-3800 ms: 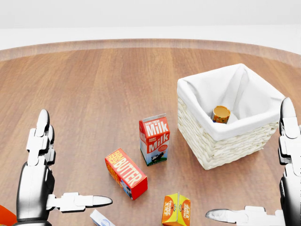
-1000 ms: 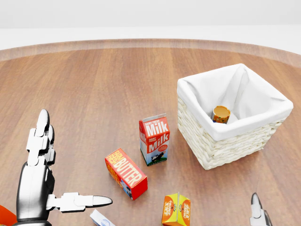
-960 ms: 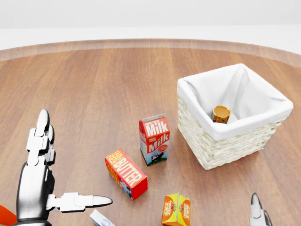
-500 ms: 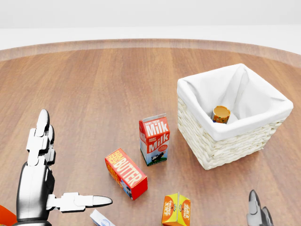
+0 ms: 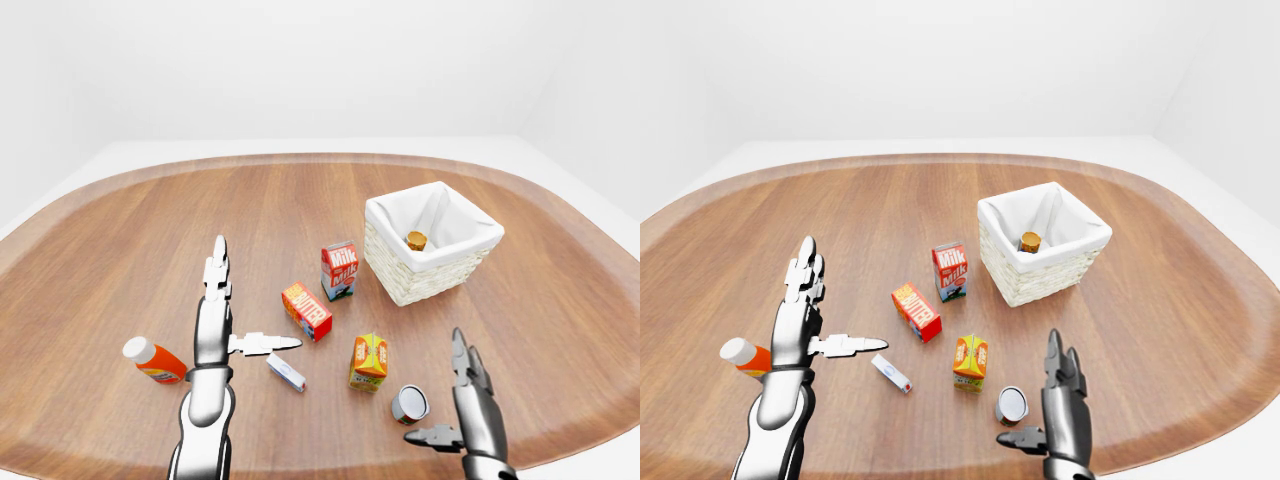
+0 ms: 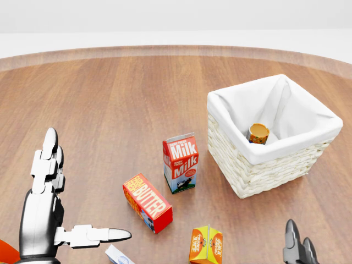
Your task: Pick up the alphabet soup and the tomato sauce, and put them in the basket.
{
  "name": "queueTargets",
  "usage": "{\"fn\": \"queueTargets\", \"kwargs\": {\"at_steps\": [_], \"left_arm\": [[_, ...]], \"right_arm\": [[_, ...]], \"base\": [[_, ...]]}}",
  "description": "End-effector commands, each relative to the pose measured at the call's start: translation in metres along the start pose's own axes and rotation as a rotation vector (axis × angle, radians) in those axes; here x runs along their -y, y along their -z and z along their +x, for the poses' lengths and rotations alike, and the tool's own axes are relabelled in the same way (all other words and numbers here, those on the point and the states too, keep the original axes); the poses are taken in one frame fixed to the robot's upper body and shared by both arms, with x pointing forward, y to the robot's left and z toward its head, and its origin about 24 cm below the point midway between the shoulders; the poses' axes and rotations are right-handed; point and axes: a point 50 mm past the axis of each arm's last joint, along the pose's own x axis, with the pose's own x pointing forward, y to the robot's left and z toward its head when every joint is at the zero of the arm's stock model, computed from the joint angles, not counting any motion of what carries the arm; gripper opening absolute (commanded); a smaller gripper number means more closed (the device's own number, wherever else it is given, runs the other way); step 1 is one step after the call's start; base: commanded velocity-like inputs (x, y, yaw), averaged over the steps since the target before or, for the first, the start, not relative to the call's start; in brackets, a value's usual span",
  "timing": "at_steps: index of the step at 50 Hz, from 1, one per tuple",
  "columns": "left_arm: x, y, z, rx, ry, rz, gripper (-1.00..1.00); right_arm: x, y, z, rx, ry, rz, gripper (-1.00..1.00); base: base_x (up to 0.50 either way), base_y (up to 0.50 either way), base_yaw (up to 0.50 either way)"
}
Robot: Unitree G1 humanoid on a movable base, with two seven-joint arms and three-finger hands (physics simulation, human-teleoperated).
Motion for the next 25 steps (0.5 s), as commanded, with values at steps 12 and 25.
{"fn": "queueTargets", "kwargs": {"at_steps": [12, 25], "left_arm": [[-0.001, 0.0, 0.0, 0.0, -0.003, -0.005, 1.0], [-0.001, 0.0, 0.0, 0.0, -0.003, -0.005, 1.0]], "right_arm": [[-0.009, 0.002, 0.003, 0.038, 0.028, -0.088, 1.0], [-0.013, 0.005, 0.005, 0.05, 0.04, -0.127, 1.0]], "base": [[0.0, 0.0, 0.0], [0.0, 0.0, 0.0]]}}
